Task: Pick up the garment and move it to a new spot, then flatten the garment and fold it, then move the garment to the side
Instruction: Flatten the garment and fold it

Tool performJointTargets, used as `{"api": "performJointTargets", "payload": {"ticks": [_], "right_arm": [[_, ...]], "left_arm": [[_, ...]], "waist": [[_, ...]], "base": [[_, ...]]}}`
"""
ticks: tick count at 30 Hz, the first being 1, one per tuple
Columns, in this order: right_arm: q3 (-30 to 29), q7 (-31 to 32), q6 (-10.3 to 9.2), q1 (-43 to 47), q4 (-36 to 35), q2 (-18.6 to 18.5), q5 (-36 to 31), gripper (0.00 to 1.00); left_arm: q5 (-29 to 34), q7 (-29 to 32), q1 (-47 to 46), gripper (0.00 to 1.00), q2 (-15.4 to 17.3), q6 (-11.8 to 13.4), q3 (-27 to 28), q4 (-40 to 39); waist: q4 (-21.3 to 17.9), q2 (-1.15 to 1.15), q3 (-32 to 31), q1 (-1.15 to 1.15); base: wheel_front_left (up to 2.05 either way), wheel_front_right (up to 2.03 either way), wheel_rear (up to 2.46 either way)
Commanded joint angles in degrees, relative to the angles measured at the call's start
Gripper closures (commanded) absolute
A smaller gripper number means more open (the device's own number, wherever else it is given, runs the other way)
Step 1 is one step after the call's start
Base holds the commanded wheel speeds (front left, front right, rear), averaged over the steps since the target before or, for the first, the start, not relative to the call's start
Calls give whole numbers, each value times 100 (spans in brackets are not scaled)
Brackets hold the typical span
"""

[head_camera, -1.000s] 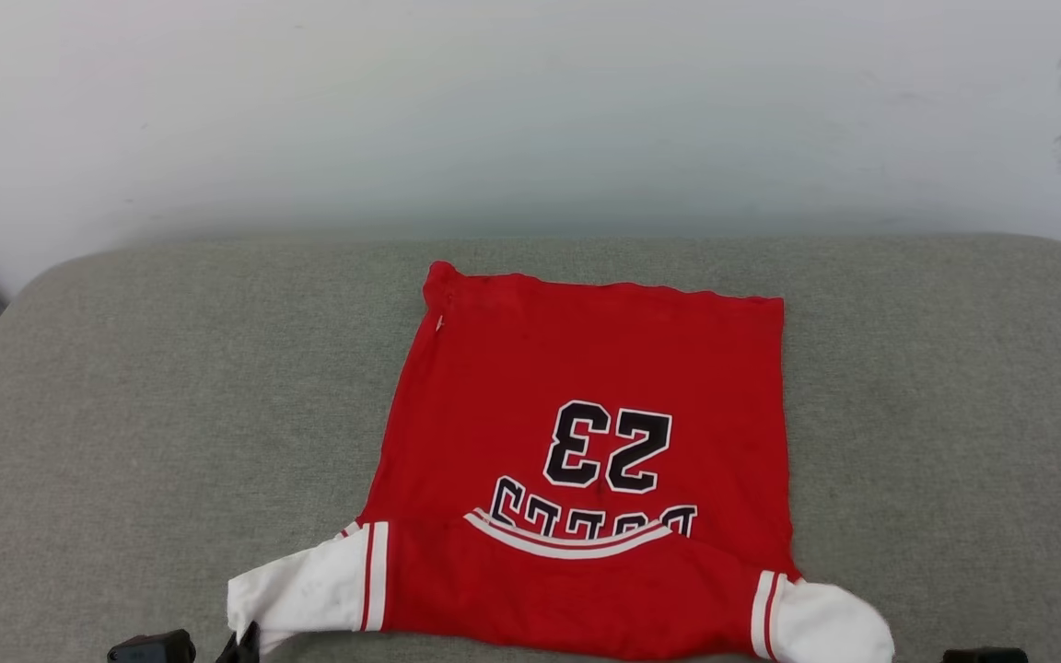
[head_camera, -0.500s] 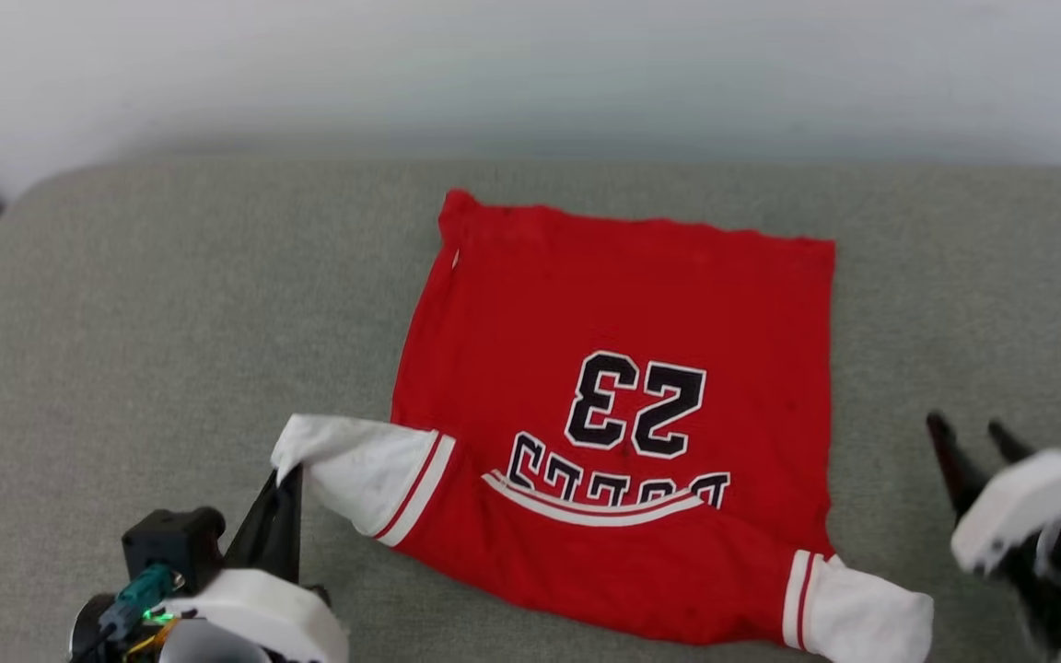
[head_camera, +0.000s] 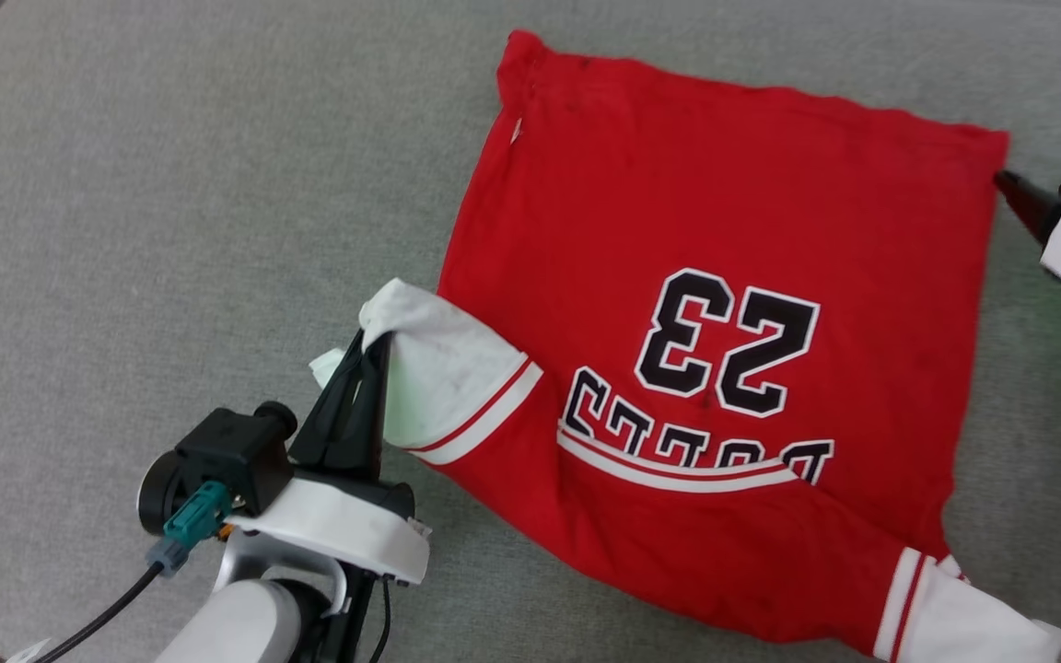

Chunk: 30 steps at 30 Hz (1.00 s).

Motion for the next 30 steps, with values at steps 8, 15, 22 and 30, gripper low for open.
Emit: {"api": "performJointTargets", "payload": {"ticks": [8, 15, 22, 30], "right_arm": [[86, 607, -2, -867, 605, -123, -170, 0], [63, 1164, -5, -580, 1445, 58, -317, 100], [394, 616, -6, -873, 1007, -452, -696, 100], [1178, 554, -5, -29, 130, -1042, -243, 100]], "left_arm": [[124, -122, -421, 100, -139, -151, -123, 5], [90, -173, -475, 100, -190, -199, -169, 162], [-50, -189, -244, 100, -175, -142, -139, 399], [-326, -373, 365, 100, -98, 86, 165, 829]], "waist": [[454, 0, 665, -2], [509, 0, 644, -2], [400, 0, 154, -2], [11, 0, -790, -2]], "base": [[0, 0, 0], [0, 0, 0], [0, 0, 0], [0, 0, 0]]}}
